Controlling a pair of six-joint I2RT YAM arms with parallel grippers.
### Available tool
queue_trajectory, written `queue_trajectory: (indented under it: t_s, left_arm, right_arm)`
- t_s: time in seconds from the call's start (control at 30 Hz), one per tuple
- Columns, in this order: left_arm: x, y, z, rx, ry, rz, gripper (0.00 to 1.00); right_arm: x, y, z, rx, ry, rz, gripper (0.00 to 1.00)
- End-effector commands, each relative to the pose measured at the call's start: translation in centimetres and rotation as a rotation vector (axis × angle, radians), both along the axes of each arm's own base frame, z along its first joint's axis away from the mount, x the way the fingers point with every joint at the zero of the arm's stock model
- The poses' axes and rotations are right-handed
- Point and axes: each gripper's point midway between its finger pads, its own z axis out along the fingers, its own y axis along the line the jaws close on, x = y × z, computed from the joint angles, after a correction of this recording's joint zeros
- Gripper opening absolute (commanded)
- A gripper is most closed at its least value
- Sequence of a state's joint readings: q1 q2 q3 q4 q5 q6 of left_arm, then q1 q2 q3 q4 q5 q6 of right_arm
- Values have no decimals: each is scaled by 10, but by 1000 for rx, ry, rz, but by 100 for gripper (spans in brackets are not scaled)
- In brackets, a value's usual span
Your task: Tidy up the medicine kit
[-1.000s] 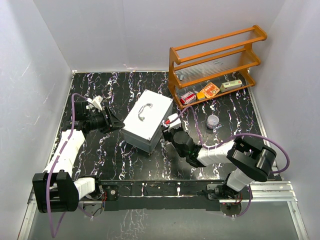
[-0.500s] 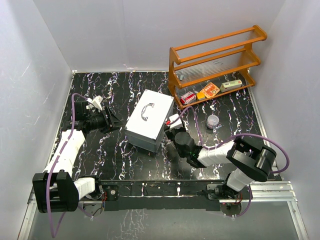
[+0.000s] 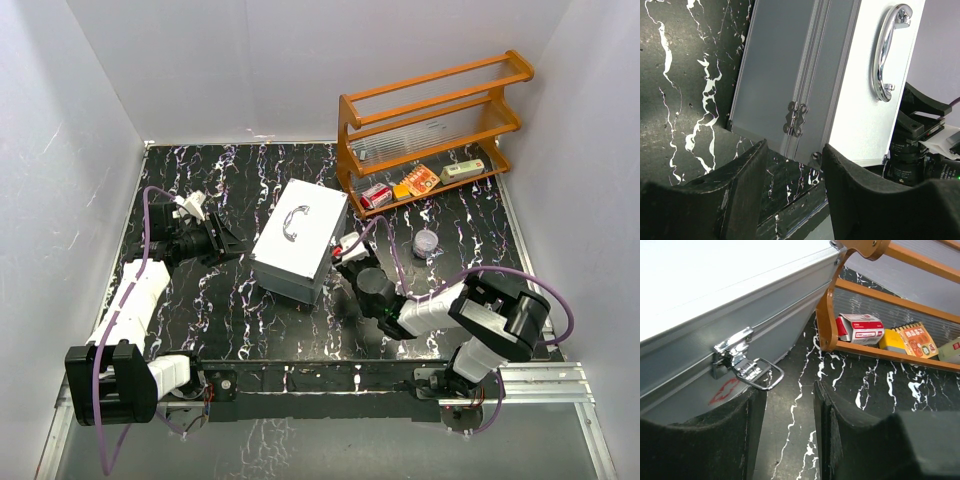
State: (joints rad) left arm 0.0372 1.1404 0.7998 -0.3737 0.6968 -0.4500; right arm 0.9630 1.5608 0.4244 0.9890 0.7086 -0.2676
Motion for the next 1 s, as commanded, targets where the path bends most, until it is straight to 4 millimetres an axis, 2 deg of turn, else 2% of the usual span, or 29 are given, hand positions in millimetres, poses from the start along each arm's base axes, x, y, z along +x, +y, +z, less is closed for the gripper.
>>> queue_trajectory:
  t_s: [0.0, 0.3, 0.63, 0.8, 0.97]
  left_arm:
    - [-5, -4, 10, -24, -31, -19, 46]
    - [-4, -5, 11, -35, -30, -22, 46]
    - [-5, -6, 9, -41, -24, -27, 46]
    - [-5, -7, 9, -41, -23, -28, 46]
    - [-5, -6, 8, -41, -20, -28, 46]
  right_arm:
    - [5, -5, 29, 60, -94, -17, 41]
    - [3, 17, 43, 124, -85, 106, 44]
    - [3, 30, 41, 165, -36, 182, 44]
    - [10, 18, 43, 168, -44, 106, 44]
    - [12, 6, 44, 145, -54, 57, 39]
